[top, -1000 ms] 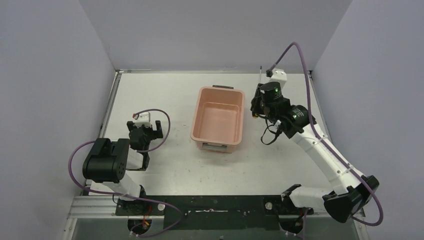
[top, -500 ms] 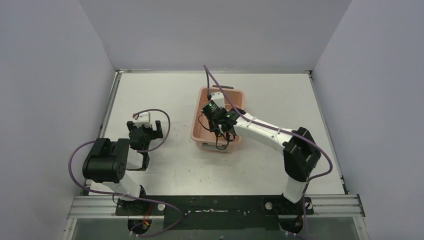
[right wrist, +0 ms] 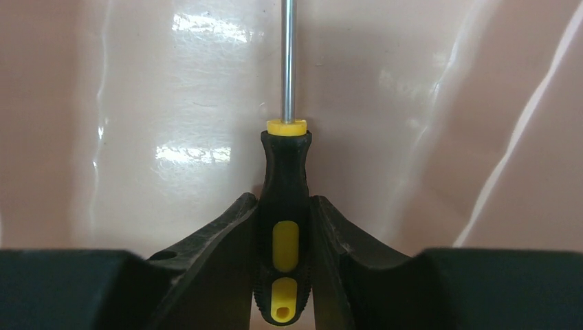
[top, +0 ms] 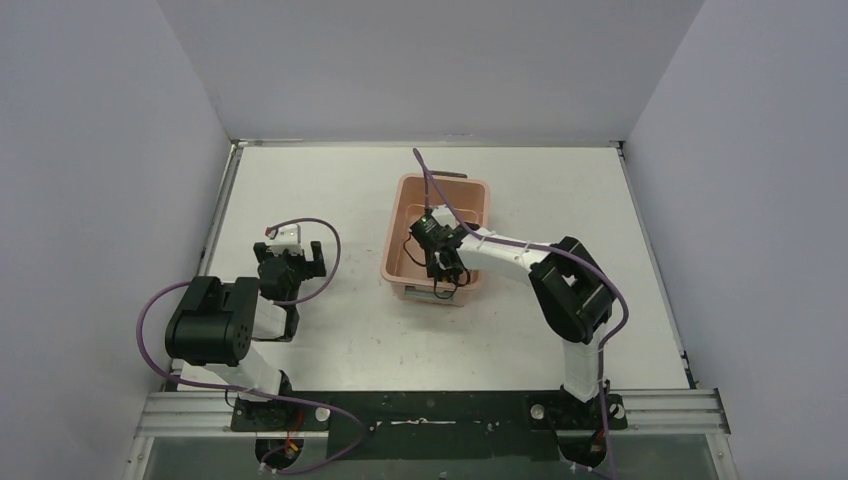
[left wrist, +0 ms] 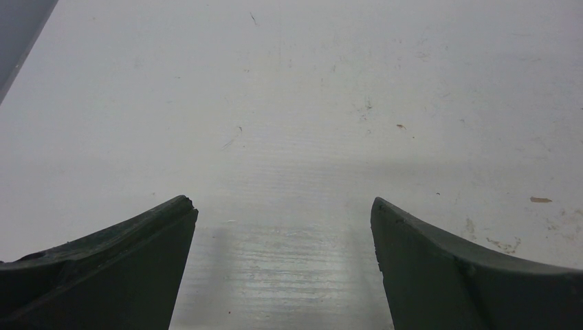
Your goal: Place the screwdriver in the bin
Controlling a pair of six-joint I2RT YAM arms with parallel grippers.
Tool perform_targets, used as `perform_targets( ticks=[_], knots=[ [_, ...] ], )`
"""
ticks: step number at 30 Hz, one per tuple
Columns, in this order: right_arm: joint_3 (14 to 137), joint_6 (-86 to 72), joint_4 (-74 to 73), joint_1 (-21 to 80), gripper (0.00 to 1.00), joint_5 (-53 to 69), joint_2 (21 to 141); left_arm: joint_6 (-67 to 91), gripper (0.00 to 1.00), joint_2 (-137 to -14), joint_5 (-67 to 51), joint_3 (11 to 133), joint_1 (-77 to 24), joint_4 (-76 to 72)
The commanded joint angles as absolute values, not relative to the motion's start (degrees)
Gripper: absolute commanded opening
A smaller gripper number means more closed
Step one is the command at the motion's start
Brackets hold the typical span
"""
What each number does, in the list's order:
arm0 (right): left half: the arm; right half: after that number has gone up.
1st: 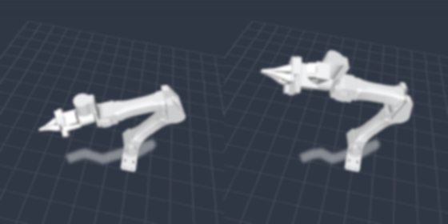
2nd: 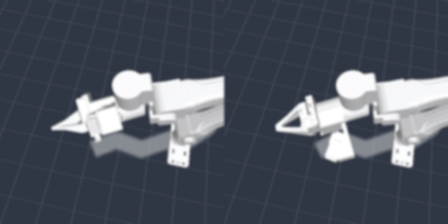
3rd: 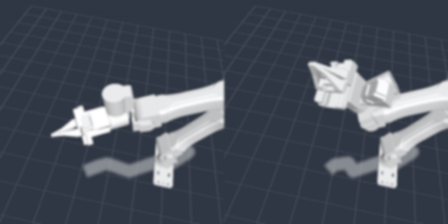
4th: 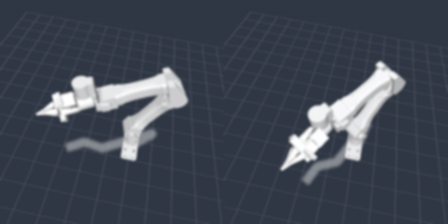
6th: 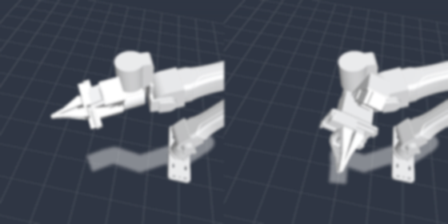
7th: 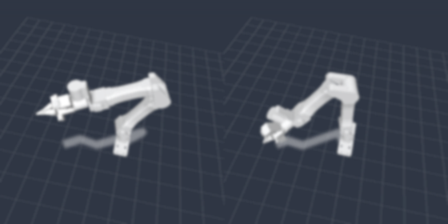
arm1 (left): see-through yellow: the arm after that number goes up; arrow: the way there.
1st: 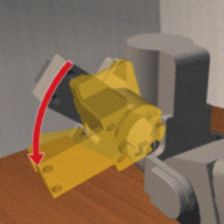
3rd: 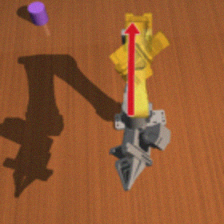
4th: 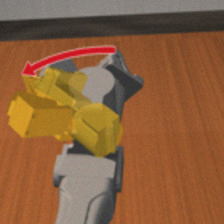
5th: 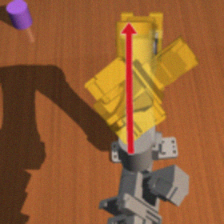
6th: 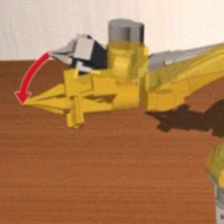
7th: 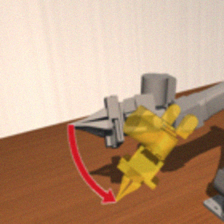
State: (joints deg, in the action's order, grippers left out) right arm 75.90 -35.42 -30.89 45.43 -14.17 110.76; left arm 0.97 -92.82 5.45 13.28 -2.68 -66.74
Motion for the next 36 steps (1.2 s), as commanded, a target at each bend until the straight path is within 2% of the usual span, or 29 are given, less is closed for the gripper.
perform_targets(
  ticks=[1, 2, 3, 11, 19, 29, 36],
  knots=[
    [76.7, -37.1, -27.7, 45.5, 0.37, -14.3, 109.7, 0.8, 0.97, -92.4, 4.6, 14.2, -2.8, -70.2],
    [77.0, -37.2, -28.2, 45.6, 0.51, -14.6, 109.2, 0.9, 0.97, -92.4, 4.6, 14.2, -2.8, -70.2],
    [77.3, -37.2, -28.6, 45.7, 0.6, -14.9, 108.4, 0.9, 0.97, -92.4, 4.6, 14.2, -2.8, -70.2],
    [82.9, -35.7, -36.2, 46.9, 0.98, -20.1, 100.1, 0.8, 0.97, -92.5, 4.6, 14.2, -2.8, -70.2],
    [77.8, -28.5, -30.4, 43.9, 1.0, -21.7, 82.9, 0.9, 0.97, -92.4, 4.6, 14.2, -2.8, -70.2],
    [52.4, -28.2, -20.5, 16.2, 1.0, -12.0, 60.1, 0.9, 0.97, -92.4, 4.6, 14.2, -2.8, -70.2],
    [35.1, -26.3, -10.0, 2.9, 1.0, -7.2, 53.3, 0.8, 0.97, -92.4, 4.7, 14.2, -2.8, -70.2]
  ],
)
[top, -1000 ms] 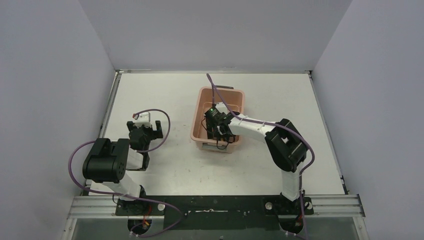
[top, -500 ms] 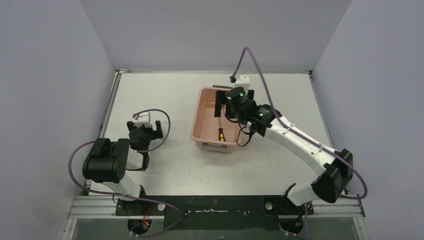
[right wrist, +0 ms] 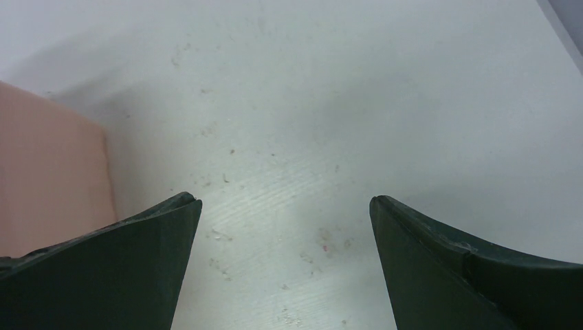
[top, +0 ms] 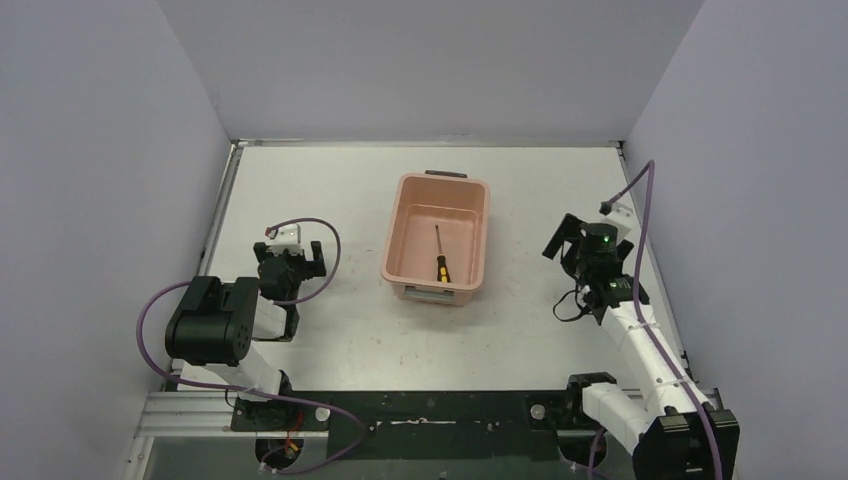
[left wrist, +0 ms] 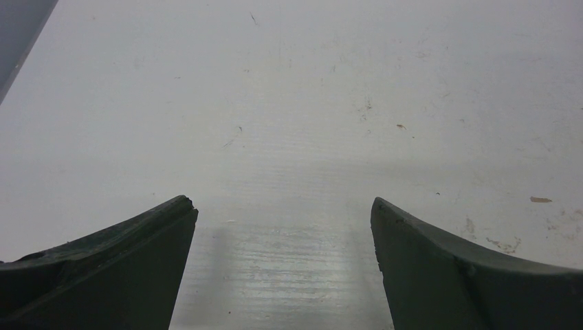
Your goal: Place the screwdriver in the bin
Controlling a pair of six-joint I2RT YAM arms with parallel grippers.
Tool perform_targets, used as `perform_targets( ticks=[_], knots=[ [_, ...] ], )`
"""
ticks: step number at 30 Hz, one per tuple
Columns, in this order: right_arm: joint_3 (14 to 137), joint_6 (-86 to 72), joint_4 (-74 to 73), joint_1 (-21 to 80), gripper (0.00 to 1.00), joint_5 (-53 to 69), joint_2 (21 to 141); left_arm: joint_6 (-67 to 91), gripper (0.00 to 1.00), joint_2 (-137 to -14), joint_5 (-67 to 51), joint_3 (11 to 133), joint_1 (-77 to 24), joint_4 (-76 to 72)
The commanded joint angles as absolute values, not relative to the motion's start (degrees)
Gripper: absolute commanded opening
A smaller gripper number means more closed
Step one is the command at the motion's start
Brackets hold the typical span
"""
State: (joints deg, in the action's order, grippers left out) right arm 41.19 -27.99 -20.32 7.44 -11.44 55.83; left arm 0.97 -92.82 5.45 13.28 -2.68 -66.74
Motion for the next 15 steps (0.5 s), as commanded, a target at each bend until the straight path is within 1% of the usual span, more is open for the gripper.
perform_targets(
  ticks=[1, 4, 7, 15],
  knots=[
    [32.9, -26.1, -8.0, 1.5, 1.0, -6.1, 53.0, 0.9, 0.97, -92.4, 4.6, 14.2, -2.8, -70.2],
    [26.9, -26.1, -1.5, -1.9, 1.0, -2.8, 52.1, 0.8, 0.97, -92.4, 4.6, 14.2, -2.8, -70.2],
    [21.0, -25.9, 5.6, -2.8, 1.0, -1.8, 50.8, 0.8, 0.97, -92.4, 4.6, 14.2, -2.8, -70.2],
    [16.4, -26.1, 9.9, -3.0, 1.0, -1.1, 48.6, 0.8, 0.97, -92.4, 4.5, 14.2, -2.8, -70.1]
  ],
)
